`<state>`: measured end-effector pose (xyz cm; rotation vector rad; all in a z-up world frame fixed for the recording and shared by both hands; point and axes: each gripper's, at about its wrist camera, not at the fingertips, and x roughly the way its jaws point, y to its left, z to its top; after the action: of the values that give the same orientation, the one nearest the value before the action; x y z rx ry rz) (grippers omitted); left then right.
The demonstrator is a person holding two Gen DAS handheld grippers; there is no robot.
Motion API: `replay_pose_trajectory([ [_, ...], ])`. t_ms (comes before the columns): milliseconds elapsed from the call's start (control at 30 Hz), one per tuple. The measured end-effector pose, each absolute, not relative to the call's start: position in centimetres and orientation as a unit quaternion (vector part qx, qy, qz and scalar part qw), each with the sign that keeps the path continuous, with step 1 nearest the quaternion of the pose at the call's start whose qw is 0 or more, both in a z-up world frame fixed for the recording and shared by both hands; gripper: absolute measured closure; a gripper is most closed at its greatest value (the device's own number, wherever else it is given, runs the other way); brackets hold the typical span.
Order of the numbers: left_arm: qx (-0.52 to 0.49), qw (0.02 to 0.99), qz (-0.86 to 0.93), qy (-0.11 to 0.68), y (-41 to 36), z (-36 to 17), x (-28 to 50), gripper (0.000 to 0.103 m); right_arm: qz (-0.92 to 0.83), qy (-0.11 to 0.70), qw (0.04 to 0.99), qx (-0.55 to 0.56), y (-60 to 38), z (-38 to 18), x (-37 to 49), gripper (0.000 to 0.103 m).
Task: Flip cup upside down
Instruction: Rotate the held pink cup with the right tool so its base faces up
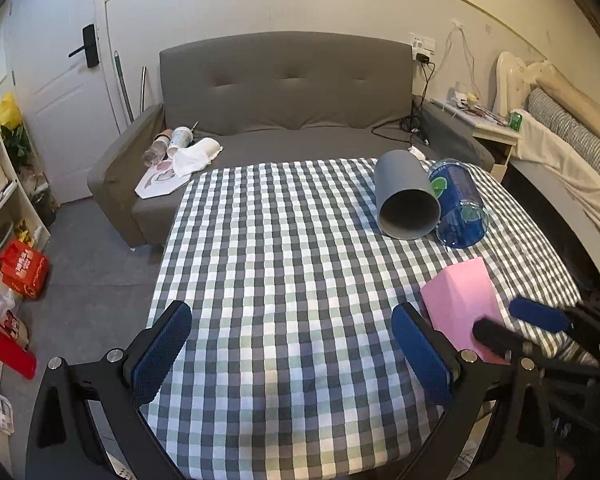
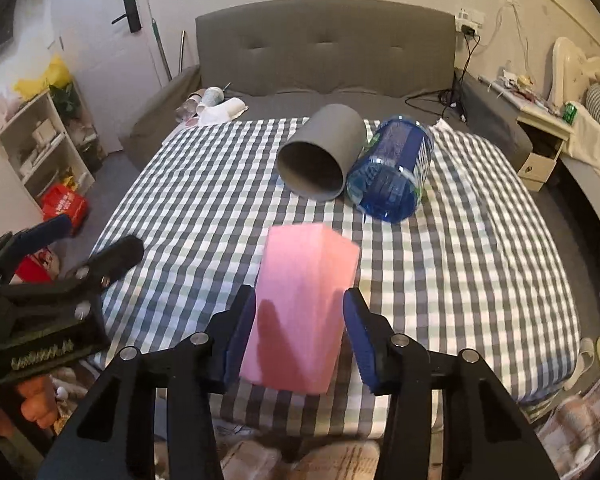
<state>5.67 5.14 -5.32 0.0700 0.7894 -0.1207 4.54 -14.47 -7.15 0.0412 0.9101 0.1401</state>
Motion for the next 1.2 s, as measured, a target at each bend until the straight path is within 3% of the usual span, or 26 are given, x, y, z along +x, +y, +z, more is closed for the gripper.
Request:
replay_pose_trajectory([
  [67,0.030,0.921,-0.056,0.384,5.2,-5.2,5.7,0.000,0.064,0.443,0.894,0.020,-14.3,-7.6,3.9,0.039],
  [200,0.030,0.923,-0.054,0.379,5.2,-5.1,5.6,0.000,0.061,0.467,0.882,0.020,-13.8,-9.6,3.6,0.037],
  [333,0.032,0.923,-0.053,0.380,5.3,-5.1,5.6,0.000,0.052,0.483,0.874,0.025,-14.1,-10.6,4.0,0.037],
  [433,0.028,0.923,-0.051,0.381,5.5,-5.1,5.6,0.000,0.050,0.490,0.870,0.025,-14.4,-10.9,4.3,0.046],
  [1200,0.019,0.917,-0.042,0.396,6.2,-5.7,6.2,0.000,0.058,0.428,0.902,-0.001,-15.4,-6.5,10.3,0.047],
])
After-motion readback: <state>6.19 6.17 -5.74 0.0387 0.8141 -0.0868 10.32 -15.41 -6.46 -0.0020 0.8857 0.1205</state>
